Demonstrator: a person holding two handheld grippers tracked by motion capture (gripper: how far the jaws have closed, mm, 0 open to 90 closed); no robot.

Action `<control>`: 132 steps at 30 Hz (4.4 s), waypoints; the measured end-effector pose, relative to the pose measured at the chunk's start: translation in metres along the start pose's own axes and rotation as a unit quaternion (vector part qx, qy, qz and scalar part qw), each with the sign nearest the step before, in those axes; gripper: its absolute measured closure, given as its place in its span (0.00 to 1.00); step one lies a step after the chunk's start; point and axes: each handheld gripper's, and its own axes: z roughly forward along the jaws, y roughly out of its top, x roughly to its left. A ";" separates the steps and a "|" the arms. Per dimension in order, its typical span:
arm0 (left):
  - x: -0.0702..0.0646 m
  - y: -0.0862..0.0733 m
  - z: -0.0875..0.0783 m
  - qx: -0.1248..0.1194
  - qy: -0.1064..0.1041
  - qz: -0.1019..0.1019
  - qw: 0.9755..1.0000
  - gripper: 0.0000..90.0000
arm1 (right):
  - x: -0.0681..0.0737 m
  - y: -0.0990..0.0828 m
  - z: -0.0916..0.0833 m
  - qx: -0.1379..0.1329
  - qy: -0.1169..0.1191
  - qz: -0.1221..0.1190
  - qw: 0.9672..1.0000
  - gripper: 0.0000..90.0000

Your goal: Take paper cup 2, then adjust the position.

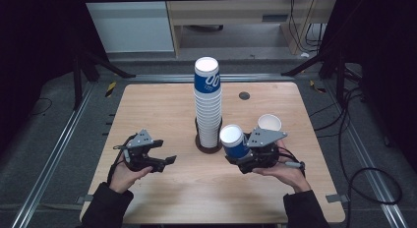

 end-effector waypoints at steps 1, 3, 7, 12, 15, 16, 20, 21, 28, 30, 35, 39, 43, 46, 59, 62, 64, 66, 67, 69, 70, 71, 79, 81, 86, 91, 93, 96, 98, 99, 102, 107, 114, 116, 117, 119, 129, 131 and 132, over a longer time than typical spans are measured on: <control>-0.001 0.001 0.000 0.000 -0.001 0.001 1.000 0.21 | 0.001 0.000 0.001 0.001 0.003 -0.002 1.000 0.22; -0.002 0.001 0.000 -0.001 -0.003 0.003 1.000 0.21 | 0.003 0.001 0.006 0.003 0.015 -0.006 1.000 0.22; -0.006 0.004 -0.003 -0.005 -0.009 0.008 1.000 0.21 | 0.006 0.001 0.014 0.010 0.029 -0.014 0.999 0.22; -0.009 0.006 -0.004 -0.008 -0.017 0.012 1.000 0.21 | 0.011 0.002 0.023 0.019 0.047 -0.026 0.998 0.22; -0.012 0.007 -0.005 -0.007 -0.024 0.017 1.000 0.21 | 0.014 0.003 0.030 0.030 0.060 -0.035 0.997 0.22; -0.012 0.007 -0.005 -0.007 -0.024 0.017 1.000 0.21 | 0.015 0.003 0.031 0.032 0.063 -0.038 0.997 0.22; -0.014 0.009 -0.005 -0.008 -0.033 0.020 0.999 0.21 | 0.017 0.003 0.037 0.038 0.074 -0.045 0.996 0.22; -0.015 0.009 -0.005 -0.008 -0.034 0.021 0.999 0.21 | 0.018 0.003 0.039 0.040 0.075 -0.046 0.995 0.22; -0.019 0.011 -0.005 -0.008 -0.047 0.026 0.999 0.20 | 0.024 0.003 0.053 0.058 0.089 -0.058 0.993 0.22; -0.021 0.011 -0.005 -0.006 -0.052 0.029 0.998 0.20 | 0.026 0.003 0.057 0.065 0.095 -0.063 0.991 0.22; -0.024 0.013 -0.007 -0.007 -0.065 0.038 0.997 0.19 | 0.032 0.003 0.065 0.078 0.107 -0.071 0.989 0.22; -0.026 0.013 -0.006 -0.005 -0.074 0.045 0.996 0.18 | 0.034 0.004 0.067 0.085 0.112 -0.077 0.987 0.22; -0.029 0.012 -0.004 -0.001 -0.088 0.052 0.995 0.17 | 0.039 0.004 0.074 0.103 0.122 -0.088 0.983 0.22; -0.033 0.013 -0.003 0.005 -0.096 0.061 0.993 0.17 | 0.040 0.004 0.077 0.110 0.123 -0.093 0.982 0.22; -0.050 0.017 0.005 0.026 -0.121 0.087 0.988 0.16 | 0.051 0.004 0.093 0.138 0.132 -0.115 0.975 0.22; -0.051 0.017 0.006 0.030 -0.124 0.090 0.988 0.16 | 0.054 0.005 0.098 0.147 0.134 -0.123 0.972 0.22; -0.051 0.017 0.007 0.033 -0.125 0.090 0.988 0.16 | 0.056 0.005 0.101 0.151 0.137 -0.129 0.970 0.22; -0.051 0.017 0.008 0.034 -0.128 0.089 0.987 0.16 | 0.058 0.006 0.102 0.154 0.139 -0.134 0.969 0.22; -0.051 0.017 0.009 0.035 -0.130 0.089 0.987 0.16 | 0.059 0.006 0.103 0.154 0.139 -0.134 0.969 0.22; -0.052 0.017 0.011 0.043 -0.134 0.093 0.986 0.16 | 0.060 0.008 0.105 0.157 0.142 -0.139 0.967 0.22; -0.052 0.017 0.011 0.043 -0.134 0.093 0.986 0.16 | 0.061 0.008 0.107 0.156 0.143 -0.142 0.967 0.22; -0.052 0.016 0.012 0.048 -0.135 0.095 0.985 0.16 | 0.062 0.009 0.108 0.156 0.146 -0.145 0.966 0.22; -0.053 0.014 0.017 0.068 -0.141 0.106 0.982 0.16 | 0.068 0.010 0.115 0.165 0.153 -0.160 0.961 0.22; -0.054 0.013 0.019 0.076 -0.143 0.109 0.981 0.17 | 0.069 0.011 0.116 0.167 0.155 -0.167 0.959 0.22; -0.055 0.012 0.022 0.085 -0.149 0.114 0.979 0.18 | 0.071 0.013 0.116 0.169 0.157 -0.175 0.957 0.22; -0.055 0.011 0.025 0.091 -0.151 0.114 0.978 0.19 | 0.072 0.015 0.118 0.174 0.159 -0.181 0.955 0.22; -0.055 0.011 0.024 0.090 -0.151 0.115 0.978 0.21 | 0.073 0.015 0.120 0.179 0.160 -0.182 0.954 0.22; -0.055 0.011 0.024 0.089 -0.153 0.114 0.978 0.22 | 0.074 0.016 0.120 0.179 0.161 -0.185 0.953 0.22; -0.055 0.012 0.023 0.088 -0.157 0.113 0.977 0.24 | 0.074 0.017 0.121 0.176 0.162 -0.184 0.953 0.22; -0.055 0.011 0.023 0.089 -0.158 0.114 0.977 0.27 | 0.074 0.017 0.121 0.178 0.164 -0.185 0.953 0.22; -0.055 0.011 0.024 0.091 -0.159 0.114 0.976 0.27 | 0.074 0.016 0.122 0.180 0.164 -0.185 0.952 0.22; -0.055 0.011 0.024 0.094 -0.162 0.111 0.976 0.28 | 0.074 0.016 0.122 0.183 0.168 -0.181 0.952 0.21; -0.055 0.012 0.022 0.091 -0.163 0.110 0.976 0.28 | 0.074 0.016 0.121 0.179 0.170 -0.175 0.953 0.18; -0.054 0.013 0.022 0.086 -0.162 0.107 0.977 0.28 | 0.073 0.017 0.120 0.176 0.168 -0.172 0.955 0.14; -0.054 0.013 0.021 0.086 -0.160 0.107 0.978 0.28 | 0.072 0.017 0.119 0.173 0.168 -0.169 0.956 0.11; -0.053 0.013 0.020 0.084 -0.158 0.106 0.978 0.28 | 0.072 0.017 0.118 0.173 0.167 -0.167 0.956 0.10; -0.041 0.012 0.014 0.077 -0.145 0.096 0.982 0.28 | 0.053 0.019 0.093 0.134 0.137 -0.125 0.973 0.05; -0.036 0.011 0.013 0.075 -0.139 0.091 0.983 0.28 | 0.048 0.018 0.085 0.122 0.127 -0.115 0.978 0.05; -0.034 0.010 0.012 0.073 -0.138 0.089 0.984 0.28 | 0.045 0.018 0.082 0.114 0.123 -0.109 0.980 0.05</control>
